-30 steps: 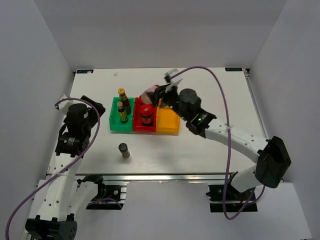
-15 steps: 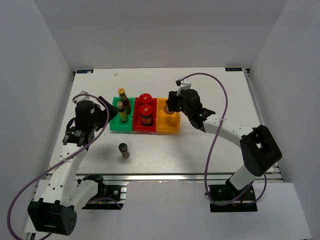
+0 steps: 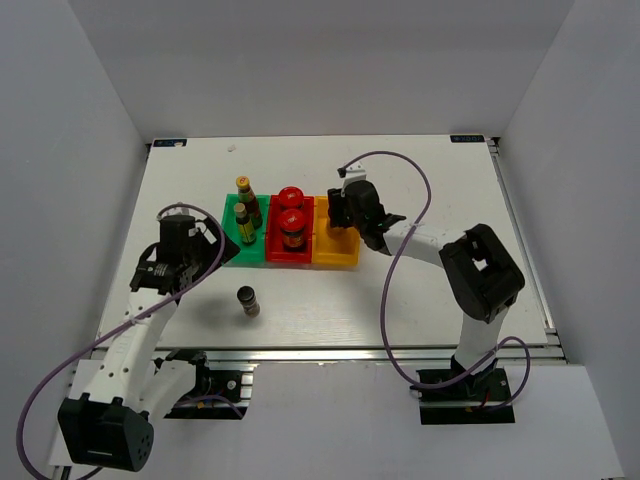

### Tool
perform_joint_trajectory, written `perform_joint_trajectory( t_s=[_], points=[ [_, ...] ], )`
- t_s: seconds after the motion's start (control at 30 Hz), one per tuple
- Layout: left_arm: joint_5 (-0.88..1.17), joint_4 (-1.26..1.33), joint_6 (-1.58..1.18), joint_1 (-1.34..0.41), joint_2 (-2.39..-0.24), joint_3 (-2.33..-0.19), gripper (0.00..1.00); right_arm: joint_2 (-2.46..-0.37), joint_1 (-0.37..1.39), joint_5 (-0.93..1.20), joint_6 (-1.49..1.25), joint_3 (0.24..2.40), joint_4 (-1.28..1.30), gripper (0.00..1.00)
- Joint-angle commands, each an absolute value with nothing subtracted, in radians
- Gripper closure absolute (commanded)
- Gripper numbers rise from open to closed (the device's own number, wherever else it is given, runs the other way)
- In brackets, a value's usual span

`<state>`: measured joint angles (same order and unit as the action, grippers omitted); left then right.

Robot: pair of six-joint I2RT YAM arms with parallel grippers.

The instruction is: Organize the condiment bottles

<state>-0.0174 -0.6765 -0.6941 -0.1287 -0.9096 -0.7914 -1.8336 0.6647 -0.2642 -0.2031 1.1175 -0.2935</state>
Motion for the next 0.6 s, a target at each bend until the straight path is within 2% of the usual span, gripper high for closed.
perform_joint_trajectory(
  t_s=[0.0, 0.07, 0.1, 0.27, 0.3, 0.4, 0.57],
  points=[
    [-0.002, -0.738, -0.652, -0.143, -0.914, -0.781, 0.02, -1.844, 0.661, -0.282, -0.221, 1.177, -0.368, 0.55],
    [-0.014, -0.745, -0.643, -0.17, -0.914, -0.779, 0.02, -1.85, 0.663, -0.288, -0.221, 1.178, -0.367, 0.47],
    [-0.031, -0.761, -0.643, -0.184, -0.917, -0.781, 0.02, -1.851, 0.661, -0.291, -0.219, 1.181, -0.362, 0.37],
    [-0.136, -0.825, -0.652, -0.313, -0.937, -0.814, 0.02, -1.836, 0.663, -0.295, -0.222, 1.172, -0.338, 0.24],
    [-0.156, -0.836, -0.652, -0.333, -0.945, -0.822, 0.02, -1.832, 0.661, -0.293, -0.222, 1.173, -0.327, 0.19],
    [-0.201, -0.863, -0.653, -0.411, -0.969, -0.851, 0.02, -1.803, 0.663, -0.279, -0.221, 1.189, -0.278, 0.12],
    [-0.236, -0.933, -0.637, -0.462, -1.025, -0.865, 0.03, -1.723, 0.663, -0.284, -0.227, 1.171, -0.253, 0.11]
  ],
)
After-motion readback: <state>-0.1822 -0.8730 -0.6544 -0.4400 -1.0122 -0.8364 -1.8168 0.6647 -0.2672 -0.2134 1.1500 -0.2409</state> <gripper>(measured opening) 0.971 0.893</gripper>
